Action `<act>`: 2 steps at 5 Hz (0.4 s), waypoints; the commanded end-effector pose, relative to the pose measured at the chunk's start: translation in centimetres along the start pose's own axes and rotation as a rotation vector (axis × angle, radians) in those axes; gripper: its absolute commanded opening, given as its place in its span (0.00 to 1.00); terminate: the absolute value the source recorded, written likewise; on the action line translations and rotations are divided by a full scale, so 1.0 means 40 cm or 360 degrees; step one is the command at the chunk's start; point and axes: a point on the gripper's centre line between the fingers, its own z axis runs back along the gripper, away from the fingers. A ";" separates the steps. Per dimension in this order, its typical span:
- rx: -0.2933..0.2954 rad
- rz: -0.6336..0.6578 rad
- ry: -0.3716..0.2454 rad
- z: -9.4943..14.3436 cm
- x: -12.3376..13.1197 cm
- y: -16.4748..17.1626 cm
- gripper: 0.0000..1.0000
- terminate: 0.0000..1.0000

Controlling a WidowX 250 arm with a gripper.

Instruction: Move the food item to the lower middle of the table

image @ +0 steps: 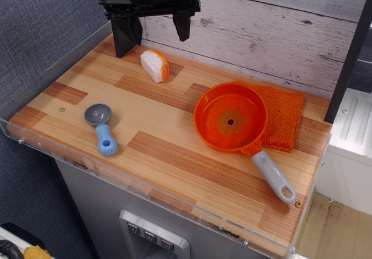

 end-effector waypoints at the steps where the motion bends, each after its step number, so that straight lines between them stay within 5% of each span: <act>1: 0.0000 0.0000 0.0000 0.000 0.000 0.000 1.00 0.00; 2: 0.0082 -0.0456 -0.0079 0.017 0.058 0.007 1.00 0.00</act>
